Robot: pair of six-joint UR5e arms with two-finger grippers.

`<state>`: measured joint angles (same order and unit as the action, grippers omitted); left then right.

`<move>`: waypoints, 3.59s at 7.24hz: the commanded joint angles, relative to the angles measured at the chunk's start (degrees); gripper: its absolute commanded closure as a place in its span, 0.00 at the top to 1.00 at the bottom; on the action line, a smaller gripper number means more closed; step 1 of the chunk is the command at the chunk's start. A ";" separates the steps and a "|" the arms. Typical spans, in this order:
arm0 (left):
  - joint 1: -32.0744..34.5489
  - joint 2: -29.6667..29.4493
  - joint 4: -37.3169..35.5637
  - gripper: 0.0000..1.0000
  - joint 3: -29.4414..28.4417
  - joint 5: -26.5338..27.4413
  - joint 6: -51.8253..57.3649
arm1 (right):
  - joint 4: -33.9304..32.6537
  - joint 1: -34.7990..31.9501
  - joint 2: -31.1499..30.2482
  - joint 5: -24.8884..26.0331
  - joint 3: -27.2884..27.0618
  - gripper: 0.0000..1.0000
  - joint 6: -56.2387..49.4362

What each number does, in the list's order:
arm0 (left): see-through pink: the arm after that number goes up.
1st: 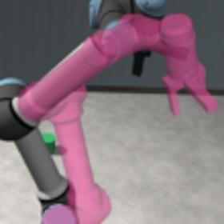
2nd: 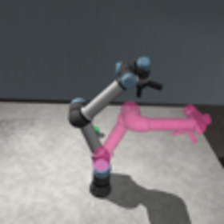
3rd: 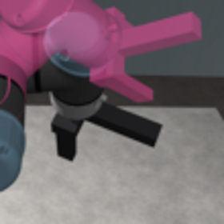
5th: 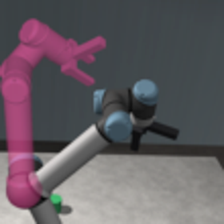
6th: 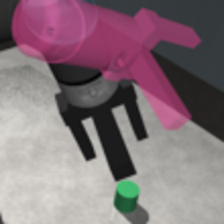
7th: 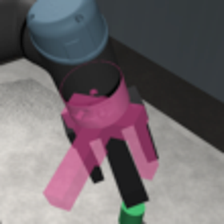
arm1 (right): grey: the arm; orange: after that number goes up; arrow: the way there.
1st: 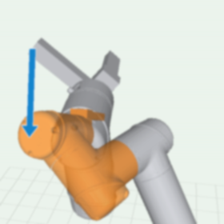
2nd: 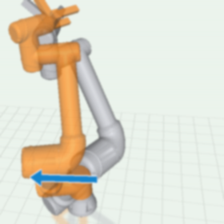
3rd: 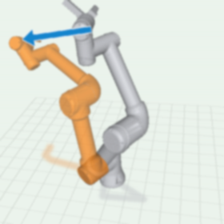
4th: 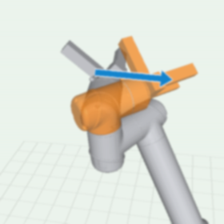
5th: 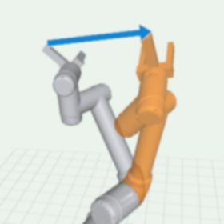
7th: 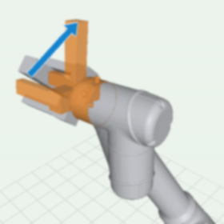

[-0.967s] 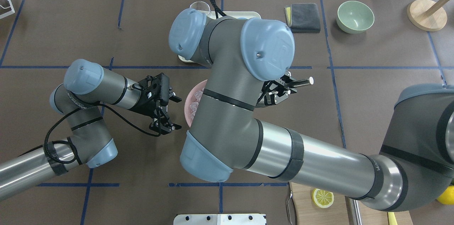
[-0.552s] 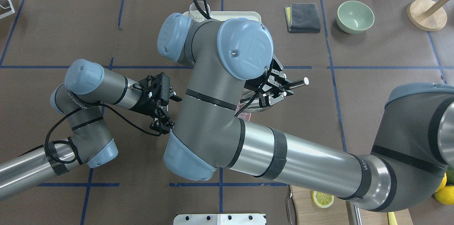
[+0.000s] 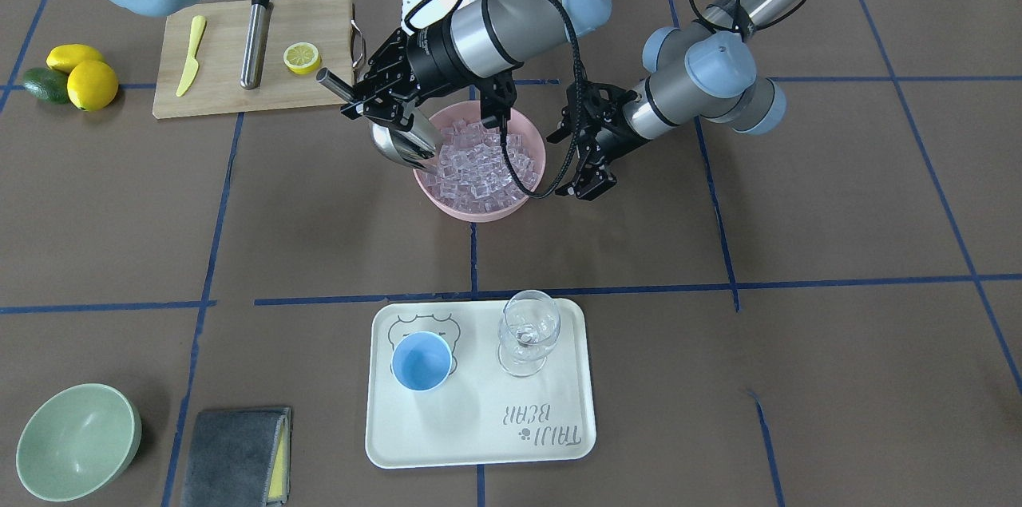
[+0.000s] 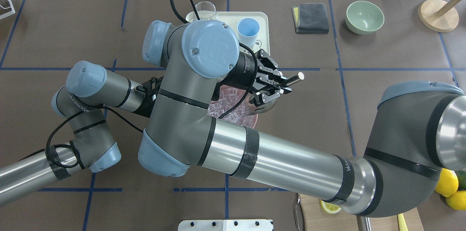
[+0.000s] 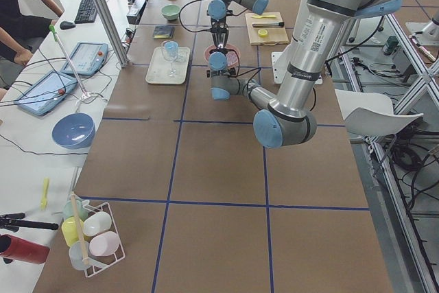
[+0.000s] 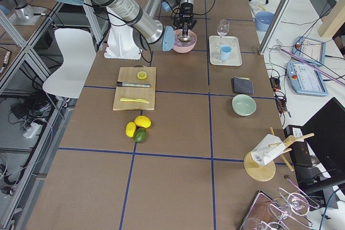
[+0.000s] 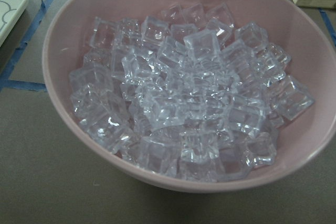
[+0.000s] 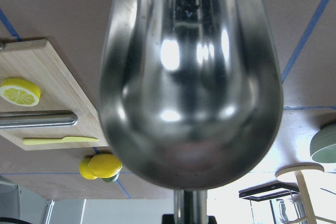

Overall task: Put ice in cup with scoop
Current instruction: 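Lower the scoop into the ice bowl with the right gripper, then drag the scoop through the ice cubes and lift it out with the right gripper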

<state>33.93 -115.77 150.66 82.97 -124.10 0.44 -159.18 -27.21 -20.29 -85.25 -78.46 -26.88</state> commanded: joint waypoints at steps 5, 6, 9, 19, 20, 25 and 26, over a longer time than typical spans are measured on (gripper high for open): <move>0.00 -0.16 0.08 1.00 -0.09 0.00 -0.09 | -0.34 2.77 0.51 3.51 2.17 0.00 -0.45; 0.00 -0.25 0.16 1.00 -0.09 0.00 0.00 | -0.17 3.22 0.60 3.60 2.08 0.00 -0.45; 0.00 -0.78 0.25 1.00 0.09 -0.09 -0.17 | 0.71 3.57 0.43 3.60 2.08 0.00 0.07; 0.09 -1.22 0.25 1.00 0.26 -0.09 -0.09 | 11.86 3.84 -5.27 2.81 -1.15 0.00 -0.37; 0.09 -1.22 0.25 1.00 0.26 -0.09 0.00 | 14.49 3.66 -9.20 2.03 -6.56 0.00 -0.19; 0.26 -1.22 0.43 1.00 1.31 -0.09 -0.52 | 30.30 0.77 -24.67 -5.85 -21.88 0.00 -0.10; 0.44 -1.13 0.43 1.00 1.32 -0.09 -0.53 | 32.60 -0.81 -26.54 -9.37 -23.48 0.00 -0.19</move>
<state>34.19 -116.95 151.05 84.03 -124.19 0.03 -130.27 -26.23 -43.51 -90.60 -98.93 -27.00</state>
